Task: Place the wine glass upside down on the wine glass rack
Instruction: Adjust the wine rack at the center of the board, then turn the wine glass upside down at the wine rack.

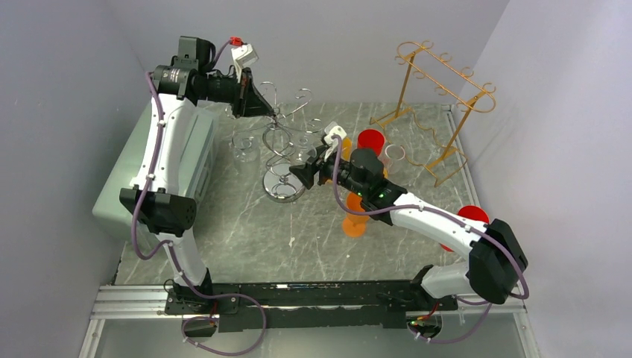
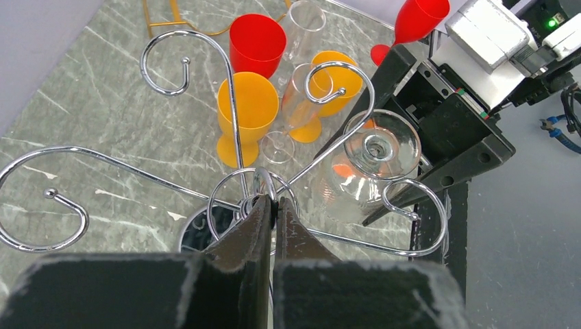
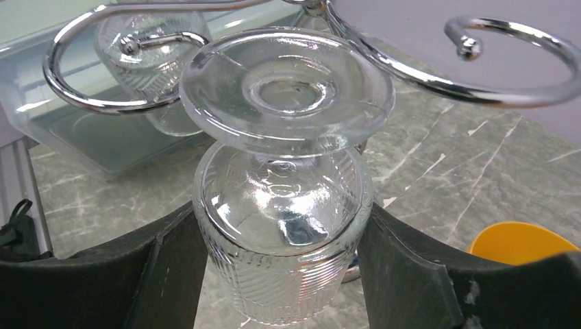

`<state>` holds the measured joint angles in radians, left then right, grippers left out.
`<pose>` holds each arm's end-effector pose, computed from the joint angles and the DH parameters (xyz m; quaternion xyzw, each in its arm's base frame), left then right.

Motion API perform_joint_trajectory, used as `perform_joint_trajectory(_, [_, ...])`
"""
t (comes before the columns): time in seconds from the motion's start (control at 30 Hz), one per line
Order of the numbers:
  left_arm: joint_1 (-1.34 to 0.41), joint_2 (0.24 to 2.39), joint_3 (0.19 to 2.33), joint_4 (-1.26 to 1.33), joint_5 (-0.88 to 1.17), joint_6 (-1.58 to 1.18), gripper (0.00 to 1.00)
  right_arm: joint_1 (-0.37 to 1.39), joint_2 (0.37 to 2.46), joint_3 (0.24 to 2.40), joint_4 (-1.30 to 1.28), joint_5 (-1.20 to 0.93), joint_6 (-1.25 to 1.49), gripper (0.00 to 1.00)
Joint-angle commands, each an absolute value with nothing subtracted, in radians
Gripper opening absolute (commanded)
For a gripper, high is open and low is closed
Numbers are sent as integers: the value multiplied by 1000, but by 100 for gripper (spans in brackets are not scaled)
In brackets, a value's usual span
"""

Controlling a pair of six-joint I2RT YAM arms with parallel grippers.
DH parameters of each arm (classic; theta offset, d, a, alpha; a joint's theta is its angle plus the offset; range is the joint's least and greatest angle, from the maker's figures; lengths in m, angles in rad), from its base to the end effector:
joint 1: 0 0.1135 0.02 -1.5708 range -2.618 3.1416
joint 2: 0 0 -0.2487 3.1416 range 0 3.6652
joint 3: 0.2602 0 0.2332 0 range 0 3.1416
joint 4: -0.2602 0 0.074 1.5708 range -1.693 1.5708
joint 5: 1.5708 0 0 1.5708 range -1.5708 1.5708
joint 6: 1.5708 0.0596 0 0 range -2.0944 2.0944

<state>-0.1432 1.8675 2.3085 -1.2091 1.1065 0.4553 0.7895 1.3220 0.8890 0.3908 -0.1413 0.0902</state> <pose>0.3322 -0.1017 0.4318 0.4270 0.6879 -0.4262 0.4035 0.2204 0.2341 0.3088 -0.2926 0.6598 0.3400 0.6029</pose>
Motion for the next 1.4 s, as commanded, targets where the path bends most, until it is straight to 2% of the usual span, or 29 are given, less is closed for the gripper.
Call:
perform_joint_trajectory(0.0, [-158,1779,2320,-1152,1255,526,0,791,1317,962,543,-185,109,0])
perform_joint_trajectory(0.83, [-215,1713,2172,-1071,1134,550,0,841,1424,1050,564,-217,103,0])
perform_joint_trajectory(1.37, [-216,1689,2139,-1064,1102,573,0,911,1398,1053,523,-153,9,0])
